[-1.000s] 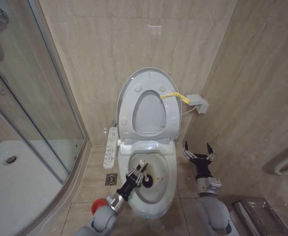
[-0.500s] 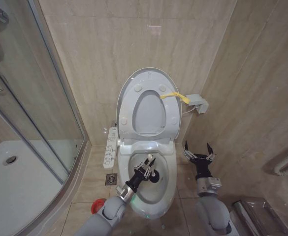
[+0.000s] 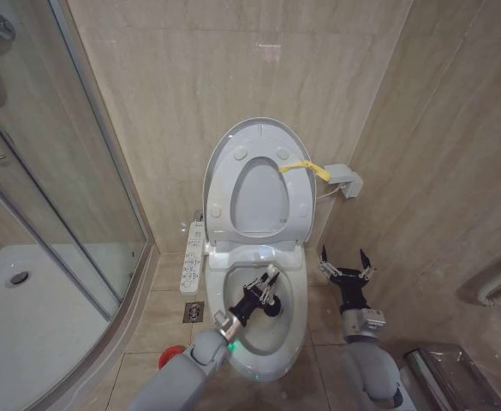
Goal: Open the toilet lid, clean the toilet bowl with a toilet brush, close the toilet lid, and flush.
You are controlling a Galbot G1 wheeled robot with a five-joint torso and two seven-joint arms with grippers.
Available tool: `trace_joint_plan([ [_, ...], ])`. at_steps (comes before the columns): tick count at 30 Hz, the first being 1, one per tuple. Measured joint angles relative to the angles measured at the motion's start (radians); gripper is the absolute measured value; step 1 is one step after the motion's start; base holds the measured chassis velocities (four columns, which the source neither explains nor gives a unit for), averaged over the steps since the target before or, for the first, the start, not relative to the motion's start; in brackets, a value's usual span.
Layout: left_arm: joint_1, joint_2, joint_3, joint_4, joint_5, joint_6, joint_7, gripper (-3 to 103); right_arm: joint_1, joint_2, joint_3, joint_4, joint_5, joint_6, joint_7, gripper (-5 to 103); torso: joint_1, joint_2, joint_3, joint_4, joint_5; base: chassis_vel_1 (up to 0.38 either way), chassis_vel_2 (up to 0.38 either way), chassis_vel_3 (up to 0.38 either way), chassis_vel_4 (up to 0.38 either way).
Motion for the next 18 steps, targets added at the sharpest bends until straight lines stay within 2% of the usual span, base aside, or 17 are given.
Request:
trace_joint_plan([
  [13, -0.063, -0.053, 0.041, 0.110, -0.013, -0.020, 0.014, 18, 0.000, 0.000, 0.000, 0.000, 0.000, 0.000, 0.000, 100, 0.000, 0.000, 0.000, 0.0002, 0.0001, 0.000, 0.000, 0.000, 0.000],
  [18, -0.095, -0.106, 0.039, 0.127, -0.021, -0.022, 0.000, 18, 0.000, 0.000, 0.000, 0.000, 0.000, 0.000, 0.000, 100, 0.000, 0.000, 0.000, -0.0003, -0.0001, 0.000, 0.000, 0.000, 0.000],
])
